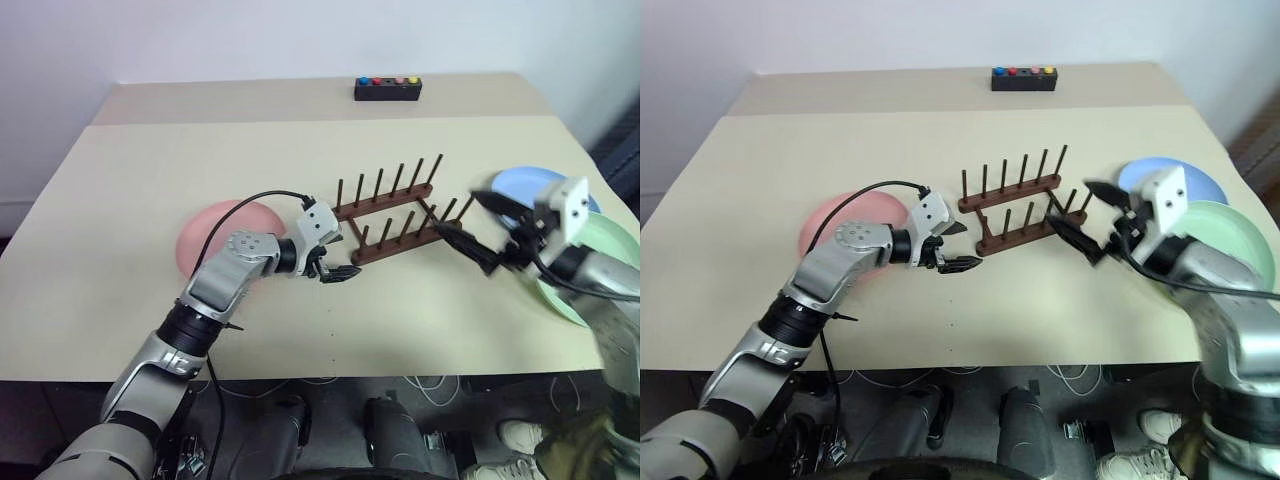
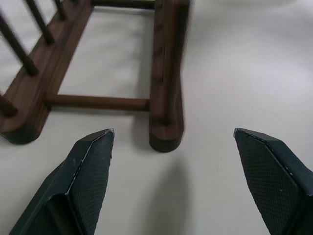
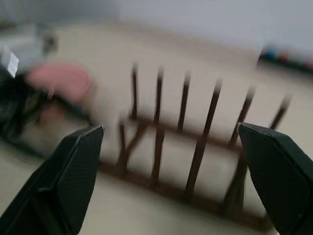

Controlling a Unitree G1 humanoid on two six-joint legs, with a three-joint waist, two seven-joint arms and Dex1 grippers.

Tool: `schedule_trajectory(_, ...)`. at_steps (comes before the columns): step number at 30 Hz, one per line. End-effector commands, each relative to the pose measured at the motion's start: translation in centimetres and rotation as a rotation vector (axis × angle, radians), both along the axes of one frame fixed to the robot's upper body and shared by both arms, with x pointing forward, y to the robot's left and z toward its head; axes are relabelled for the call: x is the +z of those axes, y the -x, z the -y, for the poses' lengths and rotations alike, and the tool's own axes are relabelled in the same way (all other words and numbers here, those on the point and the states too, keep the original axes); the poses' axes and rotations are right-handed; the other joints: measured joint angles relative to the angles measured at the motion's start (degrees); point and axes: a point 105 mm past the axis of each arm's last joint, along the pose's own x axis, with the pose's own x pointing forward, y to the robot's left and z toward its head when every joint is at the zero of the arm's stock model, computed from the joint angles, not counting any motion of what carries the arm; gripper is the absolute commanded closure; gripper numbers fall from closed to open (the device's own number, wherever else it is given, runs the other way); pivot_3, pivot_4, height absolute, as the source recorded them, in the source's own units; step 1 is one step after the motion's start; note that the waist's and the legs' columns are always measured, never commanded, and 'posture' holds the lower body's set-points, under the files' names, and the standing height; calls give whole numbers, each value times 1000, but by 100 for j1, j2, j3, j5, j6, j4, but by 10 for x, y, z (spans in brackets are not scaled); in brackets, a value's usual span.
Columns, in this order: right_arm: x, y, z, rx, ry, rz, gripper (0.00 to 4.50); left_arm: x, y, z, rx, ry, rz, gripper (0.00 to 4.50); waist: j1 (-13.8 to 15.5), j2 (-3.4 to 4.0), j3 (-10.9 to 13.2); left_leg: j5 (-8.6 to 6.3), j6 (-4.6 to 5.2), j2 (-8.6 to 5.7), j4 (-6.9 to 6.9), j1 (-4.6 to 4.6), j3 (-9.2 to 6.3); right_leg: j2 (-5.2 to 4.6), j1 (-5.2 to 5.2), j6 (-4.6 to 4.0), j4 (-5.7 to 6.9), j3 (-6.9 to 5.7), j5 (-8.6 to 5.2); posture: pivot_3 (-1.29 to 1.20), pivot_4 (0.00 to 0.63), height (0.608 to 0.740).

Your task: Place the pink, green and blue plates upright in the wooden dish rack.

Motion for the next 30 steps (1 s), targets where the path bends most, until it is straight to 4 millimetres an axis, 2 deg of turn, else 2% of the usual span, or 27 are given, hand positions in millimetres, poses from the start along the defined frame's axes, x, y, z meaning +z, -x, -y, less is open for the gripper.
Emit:
schedule_trajectory(1, 1, 23, 1, 31, 40, -92, 27, 18, -4, 5, -16, 32, 69, 457, -5, 1, -1, -2, 3, 0, 1, 0, 2, -1, 0, 0, 0, 1, 0, 0, 150, 740)
schedule_trajectory(7, -4, 37, 0, 41, 26, -187, 27, 17, -8, 7, -19, 33, 73, 457, -16, 2, -1, -2, 4, 4, 3, 1, 7, 0, 1, 1, 1, 1, 0, 0, 150, 740)
schedule_trajectory(17, -3, 34, -4, 33, 43, -150, 27, 1, -21, 13, 50, -4, 59, 457, 1, 0, 0, -4, 6, 3, 8, 1, 7, -2, 6, 3, -1, -1, 0, 0, 150, 740)
schedule_trajectory(28, 0, 35, -4, 10, 51, -117, 27, -16, -18, 30, 22, -50, -2, 457, -1, 0, 0, -4, 7, 3, 8, 1, 7, -1, 6, 5, -1, -3, 0, 0, 150, 740)
schedule_trajectory(30, 0, 35, -4, 7, 52, -114, 0, -18, -17, 34, 16, -48, -18, 1022, 1, 0, 0, -4, 7, 3, 9, 1, 7, -1, 7, 5, 0, -3, 0, 0, 150, 740)
